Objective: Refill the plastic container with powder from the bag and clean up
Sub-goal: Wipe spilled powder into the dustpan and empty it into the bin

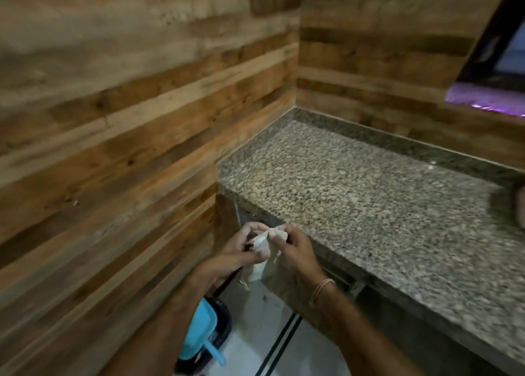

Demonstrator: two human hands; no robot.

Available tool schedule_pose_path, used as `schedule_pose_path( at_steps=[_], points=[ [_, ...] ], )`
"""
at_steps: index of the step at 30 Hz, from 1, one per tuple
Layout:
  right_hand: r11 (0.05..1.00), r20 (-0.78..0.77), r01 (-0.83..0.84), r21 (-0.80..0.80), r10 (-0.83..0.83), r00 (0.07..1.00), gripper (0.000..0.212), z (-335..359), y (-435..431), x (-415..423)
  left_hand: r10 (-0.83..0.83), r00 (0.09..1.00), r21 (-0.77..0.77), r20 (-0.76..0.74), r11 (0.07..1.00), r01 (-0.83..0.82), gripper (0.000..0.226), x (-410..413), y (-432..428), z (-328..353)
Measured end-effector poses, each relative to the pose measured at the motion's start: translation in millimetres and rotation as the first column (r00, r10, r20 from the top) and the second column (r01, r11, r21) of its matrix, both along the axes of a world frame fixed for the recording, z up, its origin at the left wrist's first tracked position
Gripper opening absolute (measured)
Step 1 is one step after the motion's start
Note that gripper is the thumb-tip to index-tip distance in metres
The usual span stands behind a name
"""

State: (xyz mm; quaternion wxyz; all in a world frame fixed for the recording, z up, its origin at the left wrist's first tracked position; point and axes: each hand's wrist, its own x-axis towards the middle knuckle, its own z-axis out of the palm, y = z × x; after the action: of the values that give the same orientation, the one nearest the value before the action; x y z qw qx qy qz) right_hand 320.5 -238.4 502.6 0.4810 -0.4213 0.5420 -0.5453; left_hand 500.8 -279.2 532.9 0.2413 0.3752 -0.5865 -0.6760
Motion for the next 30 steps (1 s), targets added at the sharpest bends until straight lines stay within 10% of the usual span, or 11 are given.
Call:
schedule_pose_path(
  at_steps=[4, 17, 23, 28, 30],
  points=[
    [0.996, -0.038, 0.078, -0.044, -0.080, 0.996, 0.026, 23, -3, -34, 0.246, 0.969, -0.144, 0.028, 0.960, -0.239, 0.019, -50, -9, 29],
    [0.975, 0.190, 0.209, 0.070, -0.219, 0.957, 0.020, 33, -12, -102, 0.403, 0.914, 0.174, -0.042, 0.904, -0.390, 0.043, -163, -59, 22],
    [0.899, 0.069, 0.401, 0.177, -0.418, 0.906, 0.013, 5, -70, -111, 0.313, 0.945, 0.152, 0.090, 0.934, -0.324, 0.032, -179, -115, -12],
    [0.903, -0.087, 0.381, 0.200, -0.370, 0.925, 0.074, -34, -128, -113, 0.331, 0.924, -0.003, 0.192, 0.942, -0.337, 0.036, -171, -169, -50],
    [0.918, -0.177, 0.357, 0.175, -0.327, 0.928, 0.059, -49, -148, -110, 0.319, 0.919, -0.096, 0.232, 0.948, -0.304, 0.026, -168, -188, -67]
  ],
)
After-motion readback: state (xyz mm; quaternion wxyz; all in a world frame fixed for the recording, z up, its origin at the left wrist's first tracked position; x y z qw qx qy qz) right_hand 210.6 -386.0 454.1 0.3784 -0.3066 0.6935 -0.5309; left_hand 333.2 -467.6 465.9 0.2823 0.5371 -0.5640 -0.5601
